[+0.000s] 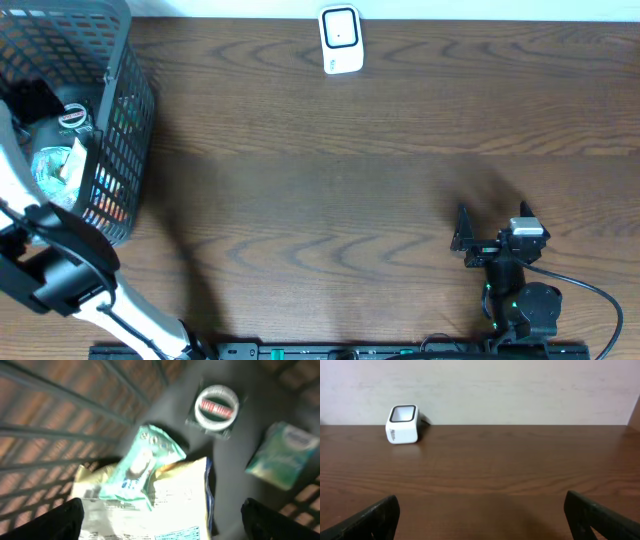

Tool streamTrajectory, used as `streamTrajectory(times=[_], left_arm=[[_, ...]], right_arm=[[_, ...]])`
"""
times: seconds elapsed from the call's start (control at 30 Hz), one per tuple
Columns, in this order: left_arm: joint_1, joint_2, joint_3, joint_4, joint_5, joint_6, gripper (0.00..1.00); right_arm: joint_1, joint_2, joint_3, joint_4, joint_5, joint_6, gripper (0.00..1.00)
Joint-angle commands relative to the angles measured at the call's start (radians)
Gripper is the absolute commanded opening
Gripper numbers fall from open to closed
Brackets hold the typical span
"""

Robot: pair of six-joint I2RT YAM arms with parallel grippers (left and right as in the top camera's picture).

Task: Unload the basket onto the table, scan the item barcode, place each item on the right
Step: 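Reach the left gripper into the basket and grasp the yellow snack bag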

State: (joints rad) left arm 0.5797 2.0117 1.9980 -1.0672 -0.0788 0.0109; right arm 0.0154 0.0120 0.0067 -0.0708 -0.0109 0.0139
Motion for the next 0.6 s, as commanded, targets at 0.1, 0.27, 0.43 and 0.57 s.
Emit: streamTrajectory(times=[0.1, 0.27, 0.43, 0.57], left_arm=[[0.001, 0.078, -0.046, -0.042, -0.003, 0.03, 0.92], [0.001, 0.109, -0.094, -0.05, 0.039, 0.049, 0.92], [0.001, 0.126, -0.174, -0.021, 0.049, 0.071, 0.92], [0.0, 0.127, -0.237, 0.031, 0.05, 0.071, 0.92]], right_arm=[[0.005, -0.005, -0.002, -0.004, 0.001, -0.008, 0.99], [0.005, -0.005, -0.002, -0.004, 0.001, -0.008, 0.99], [0.005, -0.005, -0.002, -0.004, 0.001, -0.008, 0.99], [0.005, -0.005, -0.002, -0.004, 0.001, -0.008, 0.99]])
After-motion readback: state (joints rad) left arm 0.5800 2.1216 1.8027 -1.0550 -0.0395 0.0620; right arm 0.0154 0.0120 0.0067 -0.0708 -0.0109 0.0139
